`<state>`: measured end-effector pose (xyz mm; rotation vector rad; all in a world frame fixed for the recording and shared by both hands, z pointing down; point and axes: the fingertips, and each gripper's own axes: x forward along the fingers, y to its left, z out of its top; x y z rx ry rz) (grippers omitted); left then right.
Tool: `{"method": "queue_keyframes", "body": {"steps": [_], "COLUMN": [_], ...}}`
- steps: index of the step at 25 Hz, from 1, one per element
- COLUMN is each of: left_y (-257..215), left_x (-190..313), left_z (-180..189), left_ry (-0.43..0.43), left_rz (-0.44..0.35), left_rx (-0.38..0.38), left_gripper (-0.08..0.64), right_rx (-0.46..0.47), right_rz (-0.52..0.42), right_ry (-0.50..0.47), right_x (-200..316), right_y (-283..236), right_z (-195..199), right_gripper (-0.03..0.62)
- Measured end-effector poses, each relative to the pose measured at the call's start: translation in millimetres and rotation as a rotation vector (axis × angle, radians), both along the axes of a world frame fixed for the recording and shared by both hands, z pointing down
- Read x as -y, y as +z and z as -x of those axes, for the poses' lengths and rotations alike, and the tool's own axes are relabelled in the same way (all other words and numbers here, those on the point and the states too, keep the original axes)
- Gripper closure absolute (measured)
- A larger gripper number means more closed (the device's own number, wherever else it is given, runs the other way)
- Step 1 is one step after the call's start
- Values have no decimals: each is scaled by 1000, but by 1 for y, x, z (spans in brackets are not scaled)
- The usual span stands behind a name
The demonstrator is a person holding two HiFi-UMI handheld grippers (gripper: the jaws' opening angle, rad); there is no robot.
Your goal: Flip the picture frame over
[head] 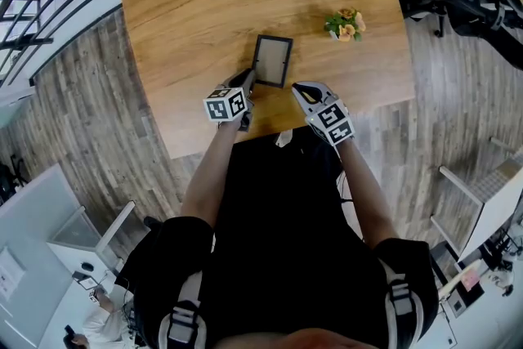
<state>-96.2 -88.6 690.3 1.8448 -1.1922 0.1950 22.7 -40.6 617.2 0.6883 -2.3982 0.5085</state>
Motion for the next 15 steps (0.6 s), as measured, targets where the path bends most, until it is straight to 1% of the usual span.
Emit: {"method": "queue_keyframes", "body": {"steps": [4, 10, 15], "left_y": [-4, -9, -14], "left_x": [-1, -1, -3], "left_z": [-1, -2, -7], "left_ry": [-30, -65, -63], "left_rz": [4, 11, 12], "left_rx": [-77, -169, -236], "left_gripper": [506, 506, 506], "right_rx": [-3, 23, 27], "right_rz": [7, -34, -37], "right_ry": [0, 16, 36], "right_x": [-2, 2, 4], "right_y": [-1, -7, -7], "right_z": [2, 2, -3], "right_gripper": [584, 584, 584]}}
